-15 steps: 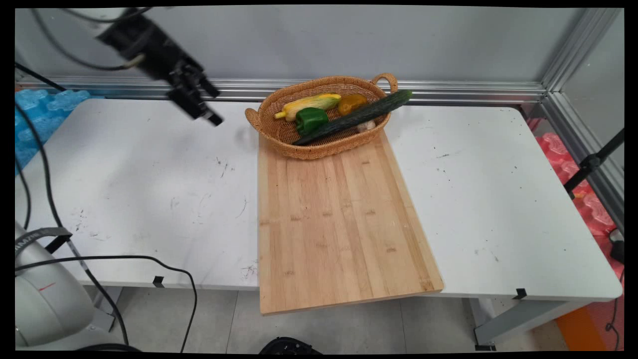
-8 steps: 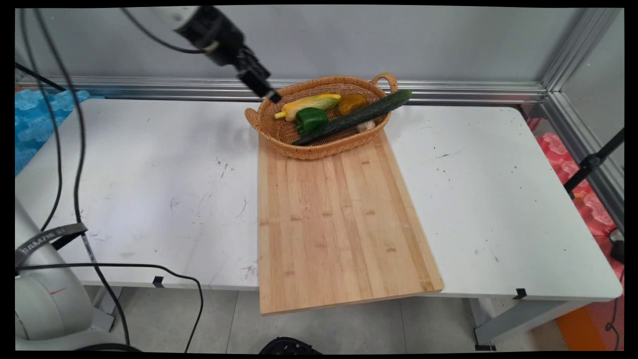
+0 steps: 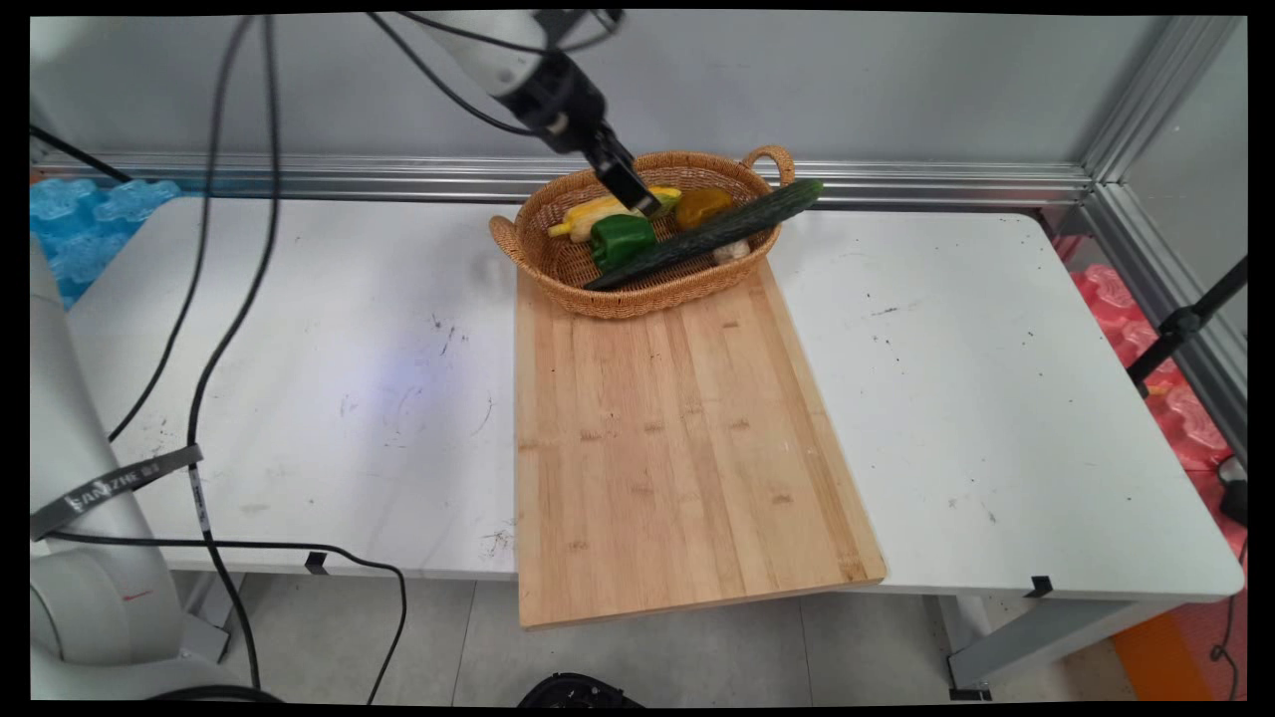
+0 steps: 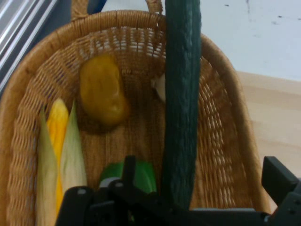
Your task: Pick up the cucumber from the vegetable basket
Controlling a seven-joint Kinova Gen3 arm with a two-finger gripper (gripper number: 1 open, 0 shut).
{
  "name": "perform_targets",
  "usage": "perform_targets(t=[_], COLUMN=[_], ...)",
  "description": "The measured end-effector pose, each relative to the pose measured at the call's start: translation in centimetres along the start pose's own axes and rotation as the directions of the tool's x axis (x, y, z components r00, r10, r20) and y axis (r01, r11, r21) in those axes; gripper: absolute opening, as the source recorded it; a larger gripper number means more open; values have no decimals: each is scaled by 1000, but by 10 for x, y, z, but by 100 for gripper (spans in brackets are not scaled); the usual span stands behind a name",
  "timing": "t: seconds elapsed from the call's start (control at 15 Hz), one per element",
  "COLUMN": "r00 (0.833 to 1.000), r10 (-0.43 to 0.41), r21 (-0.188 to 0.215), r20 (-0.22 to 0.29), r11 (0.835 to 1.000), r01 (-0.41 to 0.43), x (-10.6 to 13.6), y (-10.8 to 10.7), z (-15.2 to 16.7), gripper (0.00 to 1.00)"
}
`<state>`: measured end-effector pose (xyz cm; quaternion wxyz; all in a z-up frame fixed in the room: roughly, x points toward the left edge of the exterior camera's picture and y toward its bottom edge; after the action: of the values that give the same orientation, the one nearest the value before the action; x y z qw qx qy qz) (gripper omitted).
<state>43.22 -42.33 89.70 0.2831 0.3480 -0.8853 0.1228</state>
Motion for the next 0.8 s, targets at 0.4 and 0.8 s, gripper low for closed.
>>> perform_targets(t=[0.4, 0.8], r00=[1000, 998], r10=[16, 24], r21=[5, 11], r20=[26, 55], r11=[1000, 1000], r01=[-16, -25], x=[24, 34], y=[3, 1], z=[78, 126], gripper=[100, 100])
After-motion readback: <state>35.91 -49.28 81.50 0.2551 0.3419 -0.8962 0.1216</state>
